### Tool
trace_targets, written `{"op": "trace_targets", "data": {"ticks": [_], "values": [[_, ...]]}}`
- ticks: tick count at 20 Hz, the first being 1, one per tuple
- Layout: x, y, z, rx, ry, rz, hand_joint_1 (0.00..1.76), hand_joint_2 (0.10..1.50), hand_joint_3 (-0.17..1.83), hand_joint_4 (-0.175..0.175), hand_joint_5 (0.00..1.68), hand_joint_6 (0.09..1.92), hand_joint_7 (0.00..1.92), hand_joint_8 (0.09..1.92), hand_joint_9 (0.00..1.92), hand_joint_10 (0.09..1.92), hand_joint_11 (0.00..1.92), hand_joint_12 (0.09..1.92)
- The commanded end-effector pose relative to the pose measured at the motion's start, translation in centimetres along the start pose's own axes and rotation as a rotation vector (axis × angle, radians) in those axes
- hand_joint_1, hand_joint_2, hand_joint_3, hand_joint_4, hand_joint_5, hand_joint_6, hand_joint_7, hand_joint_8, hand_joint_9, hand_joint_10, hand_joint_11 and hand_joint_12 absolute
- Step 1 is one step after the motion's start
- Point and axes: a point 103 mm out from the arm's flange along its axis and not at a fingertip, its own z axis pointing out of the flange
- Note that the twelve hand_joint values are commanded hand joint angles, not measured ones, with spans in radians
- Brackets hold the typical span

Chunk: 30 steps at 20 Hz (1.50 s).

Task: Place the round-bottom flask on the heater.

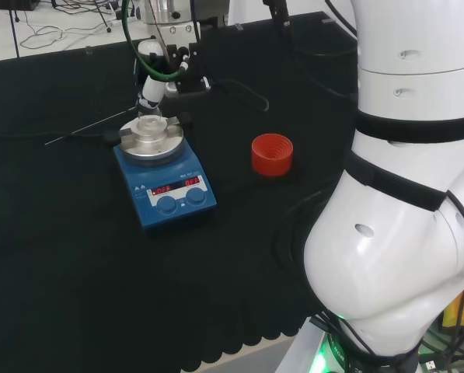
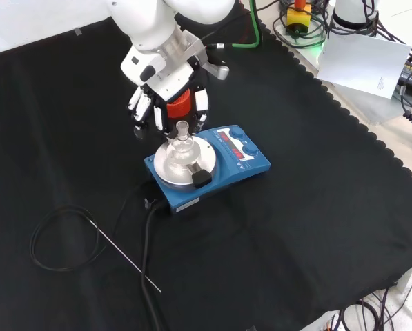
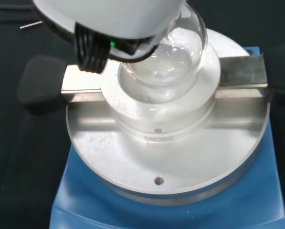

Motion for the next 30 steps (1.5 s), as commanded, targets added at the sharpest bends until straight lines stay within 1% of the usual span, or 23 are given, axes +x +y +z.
{"op": "trace_targets", "data": {"ticks": [1,10,12,14,15,16,17,18,20,23,27,30], "values": [[0.4,0.3,0.7,0.017,-0.004,-0.007,1.12,0.59,0.85,0.174,1.21,0.87,0.31,0.65,0.54,0.6,0.32,1.34],[0.6,0.8,1.2,0.021,-0.001,-0.009,1.11,0.6,0.83,0.175,1.21,0.88,0.31,0.65,0.54,0.6,0.32,1.34],[0.5,0.8,1.3,0.029,0.005,-0.009,1.1,0.68,0.7,0.175,1.17,0.86,0.28,0.66,0.52,0.62,0.3,1.35],[0.4,0.8,1.3,0.034,0.008,-0.007,1.07,0.79,0.5,0.175,1.13,0.85,0.25,0.67,0.49,0.64,0.28,1.36],[0.3,0.7,1.2,0.04,0.009,-0.005,1.02,0.78,0.48,0.099,1.08,0.82,0.24,0.67,0.48,0.65,0.27,1.36],[0.2,0.7,1.2,0.043,0.011,-0.004,0.98,0.74,0.51,0.033,1.02,0.8,0.23,0.67,0.47,0.65,0.26,1.37],[0.1,0.6,1.1,0.044,0.011,-0.002,0.95,0.7,0.55,-0.006,0.97,0.79,0.22,0.67,0.46,0.66,0.24,1.37],[0.0,0.5,1.0,0.044,0.012,0.0,0.93,0.67,0.57,-0.026,0.92,0.79,0.2,0.67,0.45,0.66,0.23,1.38],[0.0,0.3,1.0,0.04,0.014,0.0,0.91,0.65,0.6,-0.038,0.85,0.77,0.19,0.67,0.44,0.66,0.21,1.38],[-0.3,-0.5,0.6,0.031,0.017,0.001,0.9,0.63,0.6,-0.036,0.79,0.76,0.17,0.66,0.43,0.66,0.2,1.38],[-0.3,-1.9,0.1,0.013,0.014,0.006,0.89,0.62,0.6,-0.033,0.76,0.75,0.17,0.66,0.42,0.66,0.19,1.39],[-0.4,-3.6,-0.6,-0.022,0.011,0.013,0.89,0.62,0.6,-0.033,0.75,0.75,0.16,0.66,0.42,0.66,0.18,1.39]]}}
